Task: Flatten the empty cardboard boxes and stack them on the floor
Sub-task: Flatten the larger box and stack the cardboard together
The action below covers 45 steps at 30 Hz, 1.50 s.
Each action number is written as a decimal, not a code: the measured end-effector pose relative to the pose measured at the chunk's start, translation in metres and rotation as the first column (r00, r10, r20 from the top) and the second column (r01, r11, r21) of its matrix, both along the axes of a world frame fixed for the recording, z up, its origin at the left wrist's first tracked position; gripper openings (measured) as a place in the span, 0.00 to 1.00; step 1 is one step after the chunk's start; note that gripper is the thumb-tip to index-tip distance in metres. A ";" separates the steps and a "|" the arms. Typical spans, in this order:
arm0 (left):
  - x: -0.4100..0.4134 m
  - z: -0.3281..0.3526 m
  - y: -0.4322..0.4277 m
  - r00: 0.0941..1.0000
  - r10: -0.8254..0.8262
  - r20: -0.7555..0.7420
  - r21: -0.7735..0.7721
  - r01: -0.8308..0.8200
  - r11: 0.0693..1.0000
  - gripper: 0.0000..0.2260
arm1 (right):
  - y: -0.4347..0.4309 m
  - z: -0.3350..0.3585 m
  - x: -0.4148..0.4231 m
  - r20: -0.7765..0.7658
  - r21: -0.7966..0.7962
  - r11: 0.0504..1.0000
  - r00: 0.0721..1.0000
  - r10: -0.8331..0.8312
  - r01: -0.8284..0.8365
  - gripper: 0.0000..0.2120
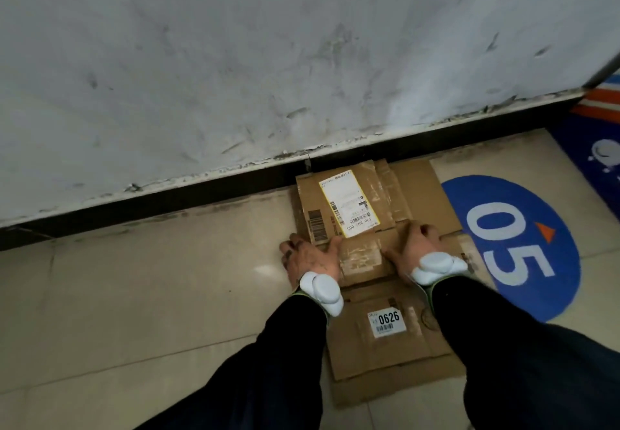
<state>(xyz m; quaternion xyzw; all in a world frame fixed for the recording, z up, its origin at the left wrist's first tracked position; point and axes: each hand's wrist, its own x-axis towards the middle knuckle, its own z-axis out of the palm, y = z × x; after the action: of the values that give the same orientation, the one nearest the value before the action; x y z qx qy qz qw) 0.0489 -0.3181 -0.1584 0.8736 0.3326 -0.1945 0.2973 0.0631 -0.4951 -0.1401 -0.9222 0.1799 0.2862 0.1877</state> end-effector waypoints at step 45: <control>0.005 -0.059 0.023 0.962 0.271 -0.008 -0.490 -0.240 0.838 0.50 | 0.034 0.003 -0.023 0.162 -0.050 0.948 0.934 0.318 -0.315 0.36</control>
<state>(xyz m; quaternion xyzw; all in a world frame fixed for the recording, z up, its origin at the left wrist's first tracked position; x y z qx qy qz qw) 0.0543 -0.2954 -0.2177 0.7238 0.3773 -0.2034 0.5407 0.0401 -0.4613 -0.1373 -0.9620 0.0160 0.2320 0.1430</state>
